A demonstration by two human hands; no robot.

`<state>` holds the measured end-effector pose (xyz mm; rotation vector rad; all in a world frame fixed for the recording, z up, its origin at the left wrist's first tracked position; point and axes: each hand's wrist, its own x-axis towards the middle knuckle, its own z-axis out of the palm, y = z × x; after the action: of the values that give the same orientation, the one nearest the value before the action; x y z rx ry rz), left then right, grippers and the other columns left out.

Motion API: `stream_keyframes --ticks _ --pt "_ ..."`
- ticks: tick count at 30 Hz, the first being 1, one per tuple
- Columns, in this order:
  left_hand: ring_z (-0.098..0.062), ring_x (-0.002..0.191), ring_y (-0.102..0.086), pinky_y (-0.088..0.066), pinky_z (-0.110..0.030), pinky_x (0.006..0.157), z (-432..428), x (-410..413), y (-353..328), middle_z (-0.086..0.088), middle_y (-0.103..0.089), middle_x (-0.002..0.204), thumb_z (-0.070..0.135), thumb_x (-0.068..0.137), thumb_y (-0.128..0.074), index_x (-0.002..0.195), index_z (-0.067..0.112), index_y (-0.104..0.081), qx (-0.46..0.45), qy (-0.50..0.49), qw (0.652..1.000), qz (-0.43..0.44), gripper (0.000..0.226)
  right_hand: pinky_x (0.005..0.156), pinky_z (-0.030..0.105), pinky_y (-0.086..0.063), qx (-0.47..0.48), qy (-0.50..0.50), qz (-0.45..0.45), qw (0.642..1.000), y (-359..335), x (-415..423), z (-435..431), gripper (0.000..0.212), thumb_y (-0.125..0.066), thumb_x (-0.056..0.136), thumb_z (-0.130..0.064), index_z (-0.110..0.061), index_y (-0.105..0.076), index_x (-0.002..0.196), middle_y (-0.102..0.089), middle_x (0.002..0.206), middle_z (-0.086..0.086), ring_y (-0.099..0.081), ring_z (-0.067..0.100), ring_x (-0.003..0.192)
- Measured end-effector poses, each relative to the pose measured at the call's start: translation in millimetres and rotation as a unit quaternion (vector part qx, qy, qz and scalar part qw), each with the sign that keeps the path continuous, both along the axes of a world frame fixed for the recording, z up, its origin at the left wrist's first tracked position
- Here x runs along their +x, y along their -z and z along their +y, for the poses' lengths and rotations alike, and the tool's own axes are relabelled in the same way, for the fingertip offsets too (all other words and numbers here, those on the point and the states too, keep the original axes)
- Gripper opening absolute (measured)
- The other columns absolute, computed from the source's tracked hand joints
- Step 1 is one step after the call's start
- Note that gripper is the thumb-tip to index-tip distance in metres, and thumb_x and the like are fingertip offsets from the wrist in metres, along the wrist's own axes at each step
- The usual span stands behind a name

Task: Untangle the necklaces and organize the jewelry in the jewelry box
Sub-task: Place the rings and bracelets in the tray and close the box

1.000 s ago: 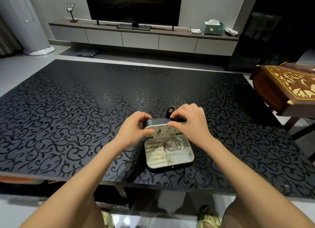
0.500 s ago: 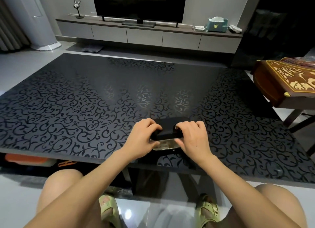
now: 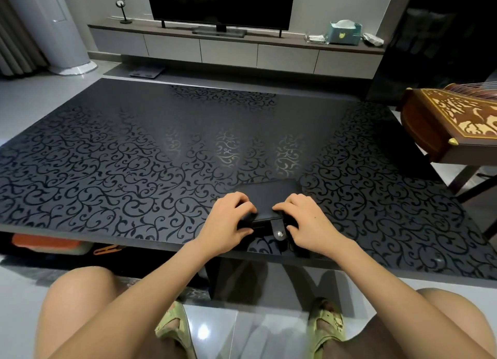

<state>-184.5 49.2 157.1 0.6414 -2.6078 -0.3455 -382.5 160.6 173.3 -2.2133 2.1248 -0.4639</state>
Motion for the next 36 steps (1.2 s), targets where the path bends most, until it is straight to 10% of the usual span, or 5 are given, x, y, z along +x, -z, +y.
stream_keyframes --ticks 6,11,27,36 --pt "-0.025 0.095 -0.058 -0.042 -0.032 0.085 4.5 6.9 5.0 -0.005 -0.060 0.106 0.026 0.065 -0.084 0.097 0.014 -0.066 -0.042 0.013 0.999 0.022 0.038 0.094 0.036 -0.039 -0.022 -0.017 0.058 0.998 -4.9 1.7 1.8 0.049 -0.066 0.072 -0.048 -0.019 -0.064 0.112 -0.056 0.113 0.003 -0.050 0.023 0.108" --pt "-0.028 0.094 -0.061 -0.053 -0.036 0.075 5.6 4.5 8.1 -0.007 -0.062 0.101 0.018 0.068 -0.083 0.096 0.011 -0.067 -0.026 0.017 0.999 0.036 0.033 0.115 0.043 -0.016 0.024 -0.011 0.100 0.995 1.0 4.0 -13.3 0.050 -0.072 0.073 -0.044 -0.017 -0.057 0.112 -0.046 0.140 0.009 -0.033 0.031 0.137" --pt "-0.028 0.094 -0.064 -0.055 -0.036 0.072 2.4 3.9 10.5 -0.003 -0.065 0.094 0.019 0.066 -0.084 0.094 0.012 -0.068 -0.014 0.022 0.999 0.046 0.033 0.087 0.051 -0.052 0.015 -0.014 0.236 0.972 14.1 8.1 -15.8 0.076 -0.085 0.052 -0.046 -0.008 -0.065 0.115 -0.063 0.119 0.019 -0.061 0.038 0.109" --pt "-0.018 0.107 -0.055 -0.044 -0.024 0.087 6.1 4.8 7.6 0.002 -0.059 0.107 0.026 0.075 -0.078 0.101 0.015 -0.068 0.072 -0.016 0.996 0.058 0.030 0.111 0.042 -0.030 -0.003 0.006 0.117 0.993 5.5 8.8 -7.9 0.071 -0.073 0.074 -0.047 -0.016 -0.049 0.134 -0.048 0.141 0.007 -0.042 0.026 0.133"
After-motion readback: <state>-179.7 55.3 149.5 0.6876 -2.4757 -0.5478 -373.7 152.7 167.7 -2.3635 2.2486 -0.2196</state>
